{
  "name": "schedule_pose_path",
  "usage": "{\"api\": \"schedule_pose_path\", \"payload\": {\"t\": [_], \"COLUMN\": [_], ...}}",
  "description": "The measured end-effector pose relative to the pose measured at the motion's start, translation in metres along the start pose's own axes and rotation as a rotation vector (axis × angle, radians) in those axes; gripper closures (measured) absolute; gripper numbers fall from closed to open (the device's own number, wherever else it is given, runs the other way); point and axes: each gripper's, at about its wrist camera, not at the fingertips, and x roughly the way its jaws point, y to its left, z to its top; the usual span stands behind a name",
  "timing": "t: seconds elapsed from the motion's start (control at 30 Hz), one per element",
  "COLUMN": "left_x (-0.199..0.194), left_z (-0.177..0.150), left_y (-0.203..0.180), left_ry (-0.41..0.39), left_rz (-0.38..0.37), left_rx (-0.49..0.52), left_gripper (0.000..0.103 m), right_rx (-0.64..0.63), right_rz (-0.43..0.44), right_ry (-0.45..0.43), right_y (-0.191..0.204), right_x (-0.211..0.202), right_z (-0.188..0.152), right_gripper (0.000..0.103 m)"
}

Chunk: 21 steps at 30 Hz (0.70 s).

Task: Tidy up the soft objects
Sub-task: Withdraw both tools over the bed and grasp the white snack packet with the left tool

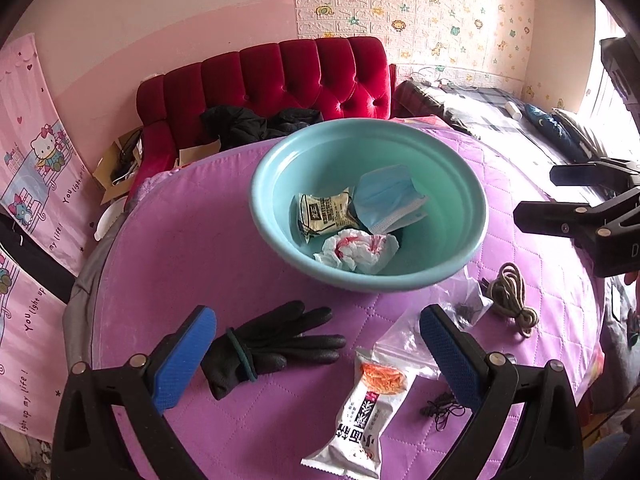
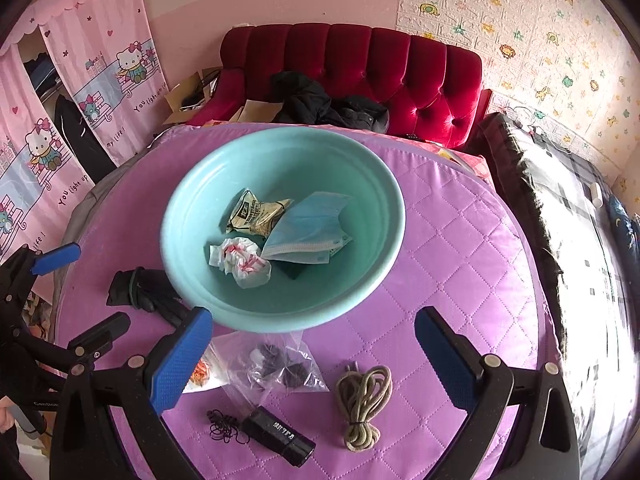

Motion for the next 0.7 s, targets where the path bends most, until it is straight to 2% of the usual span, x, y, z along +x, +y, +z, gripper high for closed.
{"api": "schedule_pose_path", "payload": {"t": [0.33, 0.7], "left_x": [-0.007, -0.002], "left_z": [-0.047, -0.088], "left_y": [0.001, -0.012], "left_ry": [0.028, 0.075], "left_rz": [-0.02, -0.04], "left_rx": [-0.008, 0.038], "left_gripper": [0.0, 0.0], "right_rx": [0.005, 0.002], "right_rz": [-0.002, 0.005], "right_ry": [-0.014, -0.012], "right_y": [0.003, 0.008], "right_x": [-0.011, -0.014], "right_z": [-0.038, -0.086], "right_gripper": [0.0, 0.0]}}
